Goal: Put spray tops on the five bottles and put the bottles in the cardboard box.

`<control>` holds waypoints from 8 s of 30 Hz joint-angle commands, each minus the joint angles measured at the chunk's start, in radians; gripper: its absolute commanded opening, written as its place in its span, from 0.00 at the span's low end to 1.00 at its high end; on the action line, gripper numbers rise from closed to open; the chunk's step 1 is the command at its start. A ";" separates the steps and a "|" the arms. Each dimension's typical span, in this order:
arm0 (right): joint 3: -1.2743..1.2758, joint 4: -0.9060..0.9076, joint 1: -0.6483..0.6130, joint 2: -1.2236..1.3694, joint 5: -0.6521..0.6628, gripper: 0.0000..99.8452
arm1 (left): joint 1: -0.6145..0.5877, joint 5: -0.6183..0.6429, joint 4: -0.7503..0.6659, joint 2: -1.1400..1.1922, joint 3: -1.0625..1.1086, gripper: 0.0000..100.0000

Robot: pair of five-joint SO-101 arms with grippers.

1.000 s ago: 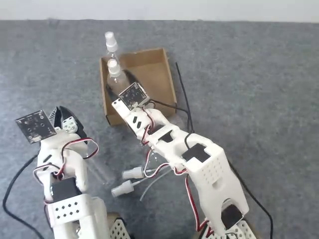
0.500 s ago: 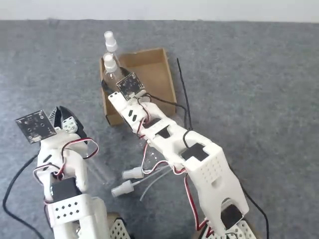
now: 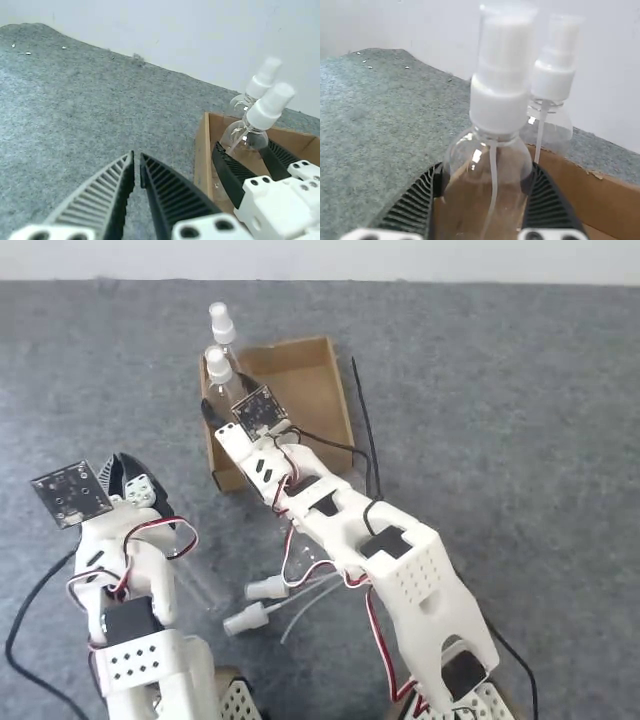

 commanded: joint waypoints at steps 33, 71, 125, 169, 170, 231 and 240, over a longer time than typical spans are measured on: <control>-0.086 -0.016 0.012 -0.022 0.011 0.25 | 0.000 -0.043 -0.034 -0.014 -0.021 0.02; 0.028 0.065 -0.002 -0.139 0.011 0.34 | -0.005 -0.043 -0.109 -0.012 0.012 0.02; 0.895 0.984 -0.039 -1.477 0.003 0.16 | -0.002 -0.043 -0.276 -0.014 0.105 0.02; 0.427 1.874 -0.044 -1.303 0.109 0.16 | -0.006 -0.043 -0.279 -0.014 0.101 0.02; 0.397 1.903 -0.044 -1.268 0.132 0.17 | -0.006 -0.043 -0.279 -0.014 0.101 0.02; 0.341 1.968 -0.007 -0.894 0.589 0.10 | -0.006 -0.077 -0.281 -0.014 0.104 0.02; 0.341 2.071 0.102 -1.046 0.589 0.10 | -0.006 -0.078 -0.281 -0.014 0.104 0.02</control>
